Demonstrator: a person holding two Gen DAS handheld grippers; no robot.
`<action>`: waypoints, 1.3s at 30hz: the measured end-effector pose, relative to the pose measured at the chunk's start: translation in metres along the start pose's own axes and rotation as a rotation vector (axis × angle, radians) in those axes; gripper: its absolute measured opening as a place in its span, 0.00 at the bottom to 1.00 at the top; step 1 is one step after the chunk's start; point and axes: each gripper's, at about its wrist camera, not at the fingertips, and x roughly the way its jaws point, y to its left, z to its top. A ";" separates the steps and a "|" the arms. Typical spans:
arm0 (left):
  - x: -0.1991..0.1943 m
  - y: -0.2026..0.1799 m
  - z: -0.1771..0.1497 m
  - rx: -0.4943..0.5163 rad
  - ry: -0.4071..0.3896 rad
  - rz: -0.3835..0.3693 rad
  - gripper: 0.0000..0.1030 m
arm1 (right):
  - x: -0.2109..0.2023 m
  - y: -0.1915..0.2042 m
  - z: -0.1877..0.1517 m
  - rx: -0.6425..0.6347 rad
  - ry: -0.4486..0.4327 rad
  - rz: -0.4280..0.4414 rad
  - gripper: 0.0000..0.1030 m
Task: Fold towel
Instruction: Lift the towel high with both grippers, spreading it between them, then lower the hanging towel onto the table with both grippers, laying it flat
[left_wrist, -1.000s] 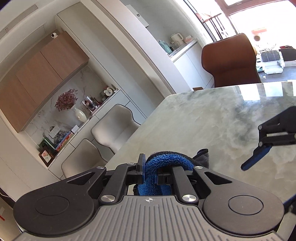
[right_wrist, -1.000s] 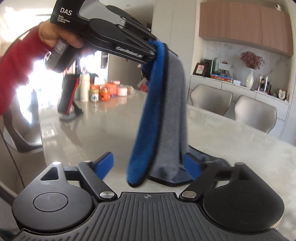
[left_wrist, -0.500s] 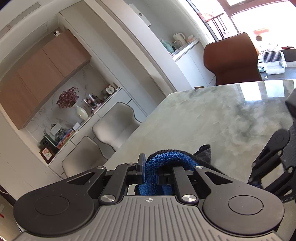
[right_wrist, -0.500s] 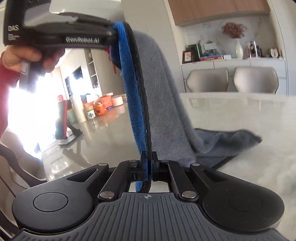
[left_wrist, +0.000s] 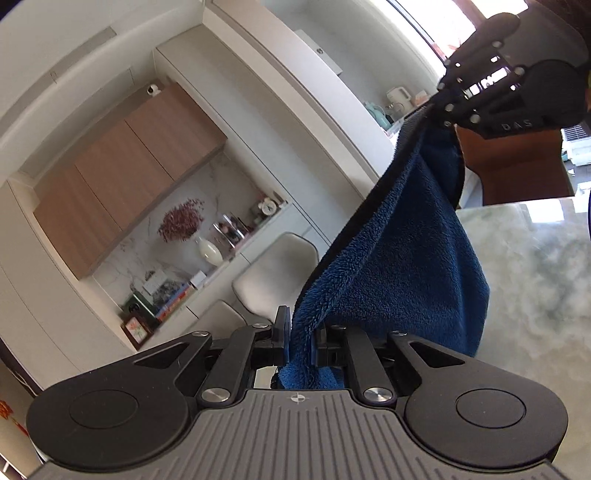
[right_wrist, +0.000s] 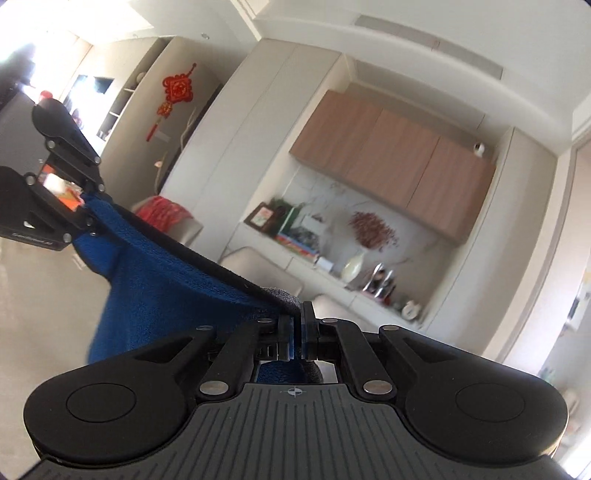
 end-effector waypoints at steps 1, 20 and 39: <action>0.006 0.003 0.005 0.004 0.000 0.007 0.10 | 0.006 -0.003 0.004 -0.017 0.001 -0.014 0.03; 0.121 0.008 0.039 0.220 0.214 0.089 0.12 | 0.123 -0.034 0.002 -0.158 0.050 -0.026 0.03; -0.017 -0.205 -0.121 0.394 0.325 -0.470 0.11 | -0.079 0.128 -0.176 -0.224 0.436 0.440 0.03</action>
